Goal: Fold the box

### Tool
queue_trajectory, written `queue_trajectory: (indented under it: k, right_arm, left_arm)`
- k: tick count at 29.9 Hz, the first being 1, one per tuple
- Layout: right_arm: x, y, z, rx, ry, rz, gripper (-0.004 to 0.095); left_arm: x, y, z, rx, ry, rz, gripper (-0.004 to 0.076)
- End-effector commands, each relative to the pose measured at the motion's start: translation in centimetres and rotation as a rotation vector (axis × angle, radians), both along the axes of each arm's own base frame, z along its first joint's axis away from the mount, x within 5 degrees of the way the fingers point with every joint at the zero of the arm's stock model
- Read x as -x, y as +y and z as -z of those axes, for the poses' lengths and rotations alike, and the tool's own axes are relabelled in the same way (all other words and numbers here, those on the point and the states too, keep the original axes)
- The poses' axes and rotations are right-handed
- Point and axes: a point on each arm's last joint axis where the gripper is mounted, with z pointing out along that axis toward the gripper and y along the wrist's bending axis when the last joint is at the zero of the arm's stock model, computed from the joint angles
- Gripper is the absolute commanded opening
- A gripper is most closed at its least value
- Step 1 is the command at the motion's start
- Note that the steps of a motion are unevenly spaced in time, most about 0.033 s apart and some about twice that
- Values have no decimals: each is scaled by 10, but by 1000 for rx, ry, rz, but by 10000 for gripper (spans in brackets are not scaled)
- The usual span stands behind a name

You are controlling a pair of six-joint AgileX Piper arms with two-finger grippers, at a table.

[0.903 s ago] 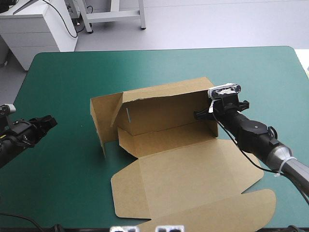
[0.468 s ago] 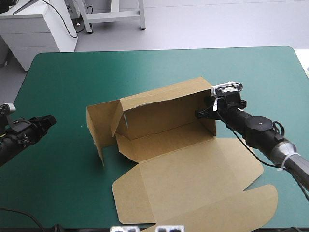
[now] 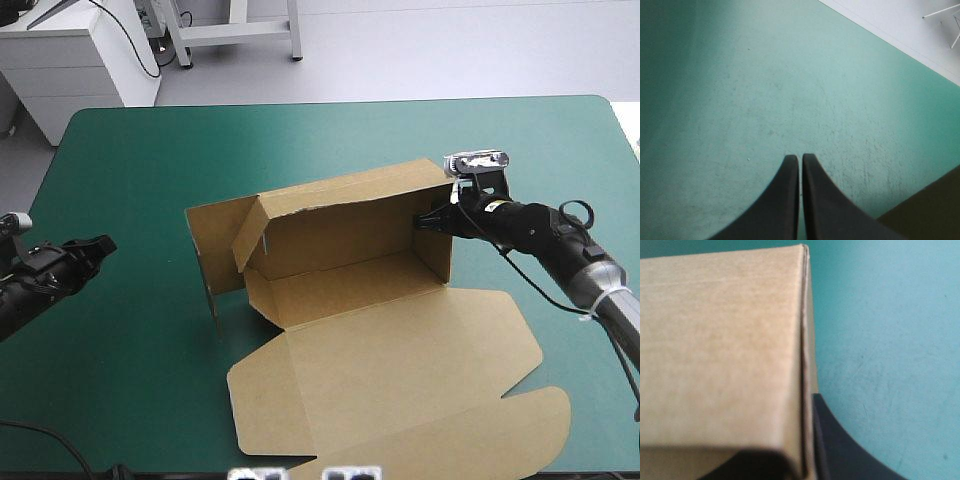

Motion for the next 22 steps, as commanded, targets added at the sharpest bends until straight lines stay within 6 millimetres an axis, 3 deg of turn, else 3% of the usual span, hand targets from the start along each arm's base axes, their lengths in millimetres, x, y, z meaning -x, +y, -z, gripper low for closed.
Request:
queue_trajectory:
  k: [1,6,8,14,22]
  right_arm:
    - [6,-3,-24,60,133,9,-12]
    - [1,-5,-55,118,185,3,-14]
    - [-5,-3,-58,128,226,-11,-14]
    - [-24,0,-51,195,470,-31,-14]
    - [-46,4,-48,168,489,31,-14]
  left_arm:
    - [-1,-2,-14,28,-66,-11,6]
    - [-1,-1,-14,28,-66,-13,6]
    - [-1,-2,-14,29,-67,-13,6]
    - [-2,-2,-14,30,-67,-10,6]
    - [-5,-18,-13,-1,-70,84,6]
